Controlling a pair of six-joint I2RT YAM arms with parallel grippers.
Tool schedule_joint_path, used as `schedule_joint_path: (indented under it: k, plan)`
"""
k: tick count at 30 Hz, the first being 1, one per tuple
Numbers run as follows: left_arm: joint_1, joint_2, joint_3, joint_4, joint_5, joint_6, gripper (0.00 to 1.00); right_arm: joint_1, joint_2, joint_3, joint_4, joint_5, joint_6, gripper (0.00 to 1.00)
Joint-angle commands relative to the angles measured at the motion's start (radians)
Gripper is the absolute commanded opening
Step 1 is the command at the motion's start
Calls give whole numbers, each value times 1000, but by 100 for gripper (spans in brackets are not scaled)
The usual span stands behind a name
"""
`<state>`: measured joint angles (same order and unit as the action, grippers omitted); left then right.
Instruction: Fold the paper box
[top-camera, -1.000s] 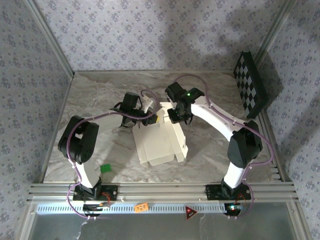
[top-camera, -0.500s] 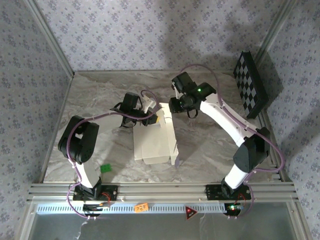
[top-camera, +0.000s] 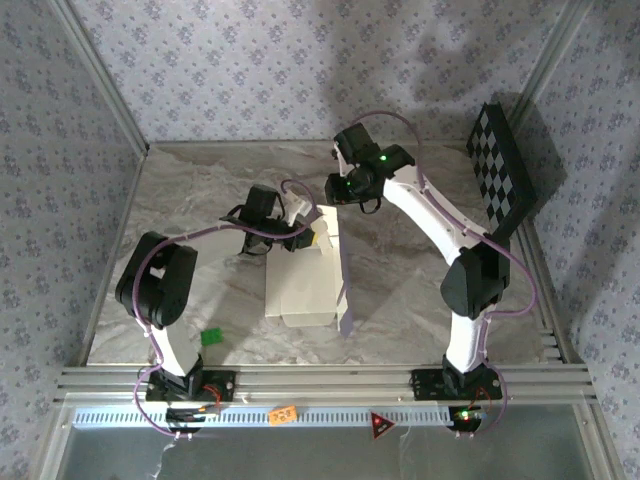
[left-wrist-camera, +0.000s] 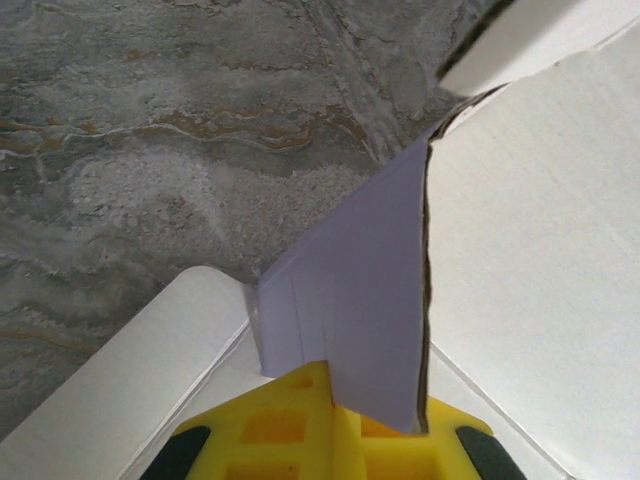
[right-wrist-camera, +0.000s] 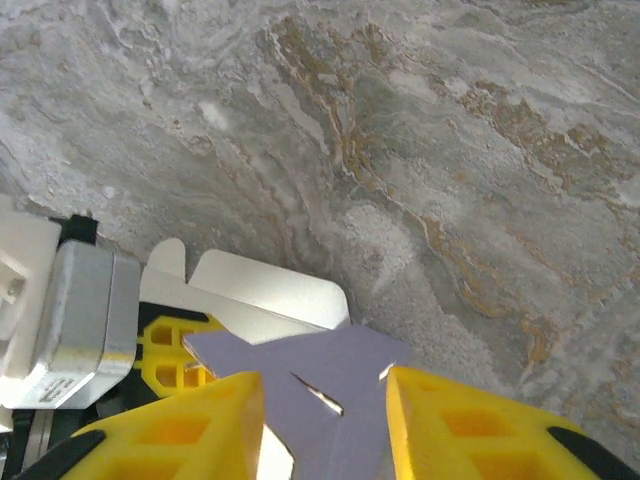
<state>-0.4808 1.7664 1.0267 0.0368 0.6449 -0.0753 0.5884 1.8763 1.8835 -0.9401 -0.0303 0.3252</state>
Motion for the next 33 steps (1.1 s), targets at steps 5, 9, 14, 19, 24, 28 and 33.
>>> schedule_joint_path:
  k: [5,9,14,19,24,28,33]
  plan:
    - [-18,-11,-30,-178,-139,-45,5,96,-101,-100,-160,105,3,46]
    - [-21,-14,-22,-213,-171,-57,5,136,-163,-205,-146,64,20,47]
    - [-26,-32,-19,-245,-193,-58,5,166,-197,-271,-123,46,32,44]
    - [-30,-56,-24,-286,-245,-72,5,183,-187,-283,-141,54,33,35]
    - [-30,-92,-38,-322,-269,-85,5,196,-182,-308,-161,66,28,27]
    - [-30,-119,-49,-340,-271,-92,5,204,-177,-307,-199,83,18,20]
    - [-30,-159,-66,-359,-279,-96,5,197,-163,-299,-195,130,-73,9]
